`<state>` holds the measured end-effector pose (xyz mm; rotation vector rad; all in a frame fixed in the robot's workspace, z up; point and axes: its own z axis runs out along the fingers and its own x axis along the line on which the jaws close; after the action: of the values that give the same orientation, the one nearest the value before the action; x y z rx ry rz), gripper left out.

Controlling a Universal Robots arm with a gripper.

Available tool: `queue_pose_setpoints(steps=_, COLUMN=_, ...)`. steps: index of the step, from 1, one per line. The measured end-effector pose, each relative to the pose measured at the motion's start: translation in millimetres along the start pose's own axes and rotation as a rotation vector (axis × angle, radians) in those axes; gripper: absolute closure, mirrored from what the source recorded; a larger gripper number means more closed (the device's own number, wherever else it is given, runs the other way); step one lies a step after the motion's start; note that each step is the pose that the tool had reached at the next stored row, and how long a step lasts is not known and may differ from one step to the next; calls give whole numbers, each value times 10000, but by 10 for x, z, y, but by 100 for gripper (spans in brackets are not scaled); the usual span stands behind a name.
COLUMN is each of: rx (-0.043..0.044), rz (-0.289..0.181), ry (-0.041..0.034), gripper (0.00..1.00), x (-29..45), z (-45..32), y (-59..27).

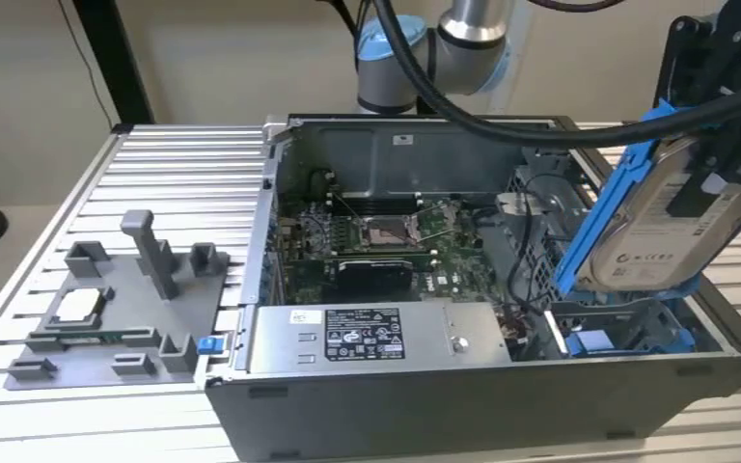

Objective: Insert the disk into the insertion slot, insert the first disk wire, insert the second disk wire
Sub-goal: 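Insert the disk into the insertion slot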

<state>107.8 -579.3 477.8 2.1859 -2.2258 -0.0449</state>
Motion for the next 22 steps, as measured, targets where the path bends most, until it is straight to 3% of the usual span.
queue_pose_setpoints(steps=7, rx=0, rz=-1, ry=3, gripper=100, x=-2, z=115, y=-171)
queue_pose_setpoints(steps=16, rx=0, rz=0, ry=3, gripper=100, x=-1, z=266, y=-184)
queue_pose_setpoints(steps=22, rx=0, rz=0, ry=4, gripper=100, x=-1, z=270, y=-184)
